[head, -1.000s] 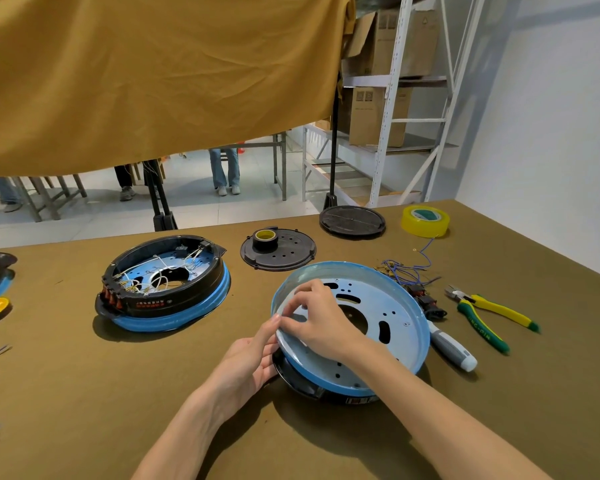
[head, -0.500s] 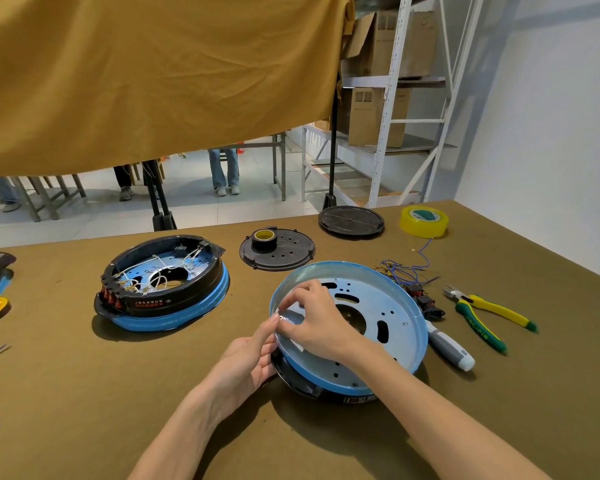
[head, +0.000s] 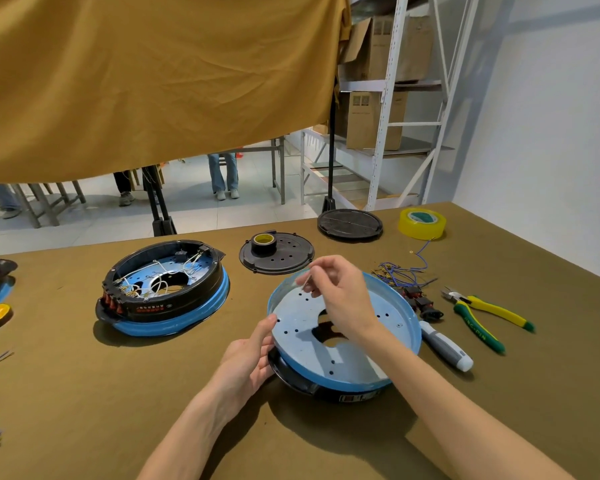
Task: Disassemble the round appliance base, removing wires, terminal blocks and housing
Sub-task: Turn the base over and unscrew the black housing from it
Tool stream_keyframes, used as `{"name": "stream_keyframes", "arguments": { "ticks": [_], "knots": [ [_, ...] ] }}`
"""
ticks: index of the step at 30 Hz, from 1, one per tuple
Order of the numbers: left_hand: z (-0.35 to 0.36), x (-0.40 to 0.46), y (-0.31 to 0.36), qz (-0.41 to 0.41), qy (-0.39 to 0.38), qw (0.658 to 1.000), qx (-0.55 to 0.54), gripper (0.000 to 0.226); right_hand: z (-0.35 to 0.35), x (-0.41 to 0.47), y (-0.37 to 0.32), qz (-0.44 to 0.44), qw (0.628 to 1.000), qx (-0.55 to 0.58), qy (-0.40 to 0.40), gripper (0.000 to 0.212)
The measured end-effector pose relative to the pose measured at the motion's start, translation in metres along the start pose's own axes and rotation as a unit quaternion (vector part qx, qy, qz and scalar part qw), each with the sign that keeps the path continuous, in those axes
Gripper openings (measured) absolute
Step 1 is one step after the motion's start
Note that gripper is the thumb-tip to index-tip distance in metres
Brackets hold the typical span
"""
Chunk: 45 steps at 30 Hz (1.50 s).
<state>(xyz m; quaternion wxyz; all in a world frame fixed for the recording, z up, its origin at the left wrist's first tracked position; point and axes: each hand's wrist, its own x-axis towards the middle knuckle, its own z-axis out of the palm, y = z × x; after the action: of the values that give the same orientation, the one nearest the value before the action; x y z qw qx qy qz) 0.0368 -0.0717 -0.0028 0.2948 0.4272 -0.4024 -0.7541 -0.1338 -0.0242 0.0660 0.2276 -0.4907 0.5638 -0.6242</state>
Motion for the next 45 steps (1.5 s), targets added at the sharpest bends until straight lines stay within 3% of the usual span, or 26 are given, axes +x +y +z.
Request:
{"name": "stream_keyframes", "arguments": {
  "ticks": [3,6,9,13,18,20,22,25,27,30,32,35,38,41,45],
  "knots": [
    [-0.002,-0.003,0.004,0.001,0.033,0.999,-0.013,0.052,-0.035,0.002,-0.005,0.0,0.998,0.002,0.058,0.011],
    [-0.004,-0.002,0.003,0.01,0.047,0.998,-0.032,0.044,-0.08,-0.003,0.006,-0.003,0.987,-0.083,0.14,0.008],
    [-0.002,0.0,0.0,0.024,0.063,0.997,-0.042,0.056,-0.116,-0.016,0.029,0.03,0.963,-0.165,0.21,0.007],
    [-0.003,0.002,-0.002,0.043,0.067,0.995,-0.052,0.062,-0.131,-0.033,0.068,0.08,0.932,-0.321,0.145,0.009],
    [-0.008,0.001,0.002,0.016,0.042,0.998,-0.051,0.073,-0.126,-0.025,0.083,0.061,0.873,-0.479,0.067,0.012],
    [-0.009,0.001,0.003,0.007,0.034,0.998,-0.044,0.07,-0.124,-0.017,0.081,0.077,0.865,-0.491,0.068,0.015],
    [-0.008,0.0,0.003,0.009,0.023,0.999,-0.043,0.072,-0.121,-0.013,0.074,0.087,0.885,-0.444,0.114,0.015],
    [-0.008,0.001,0.002,0.017,0.023,0.999,-0.045,0.101,-0.105,-0.018,0.055,0.018,0.909,-0.373,0.184,0.013],
    [-0.008,0.002,0.002,0.021,0.021,0.998,-0.047,0.112,-0.087,-0.023,0.039,-0.056,0.917,-0.369,0.142,0.012],
    [-0.006,0.002,0.0,0.017,0.012,0.999,-0.045,0.105,-0.05,-0.033,0.016,-0.083,0.929,-0.359,-0.037,0.018],
    [-0.007,0.002,-0.001,0.009,0.003,0.999,-0.041,0.092,-0.028,-0.037,0.006,-0.071,0.916,-0.372,-0.134,0.046],
    [-0.009,0.001,0.001,-0.008,-0.015,0.999,-0.052,0.075,-0.007,-0.04,-0.001,-0.069,0.86,-0.453,-0.223,0.078],
    [-0.014,-0.001,0.002,-0.036,-0.035,0.994,-0.093,0.07,-0.001,-0.04,-0.001,-0.096,0.806,-0.523,-0.259,0.078],
    [-0.015,-0.004,0.003,-0.038,-0.052,0.981,-0.185,0.047,-0.003,-0.037,-0.001,-0.115,0.813,-0.516,-0.244,0.071],
    [-0.011,-0.004,0.0,-0.028,-0.038,0.983,-0.18,0.028,-0.008,-0.037,-0.005,-0.142,0.829,-0.495,-0.218,0.067]
  ]
}}
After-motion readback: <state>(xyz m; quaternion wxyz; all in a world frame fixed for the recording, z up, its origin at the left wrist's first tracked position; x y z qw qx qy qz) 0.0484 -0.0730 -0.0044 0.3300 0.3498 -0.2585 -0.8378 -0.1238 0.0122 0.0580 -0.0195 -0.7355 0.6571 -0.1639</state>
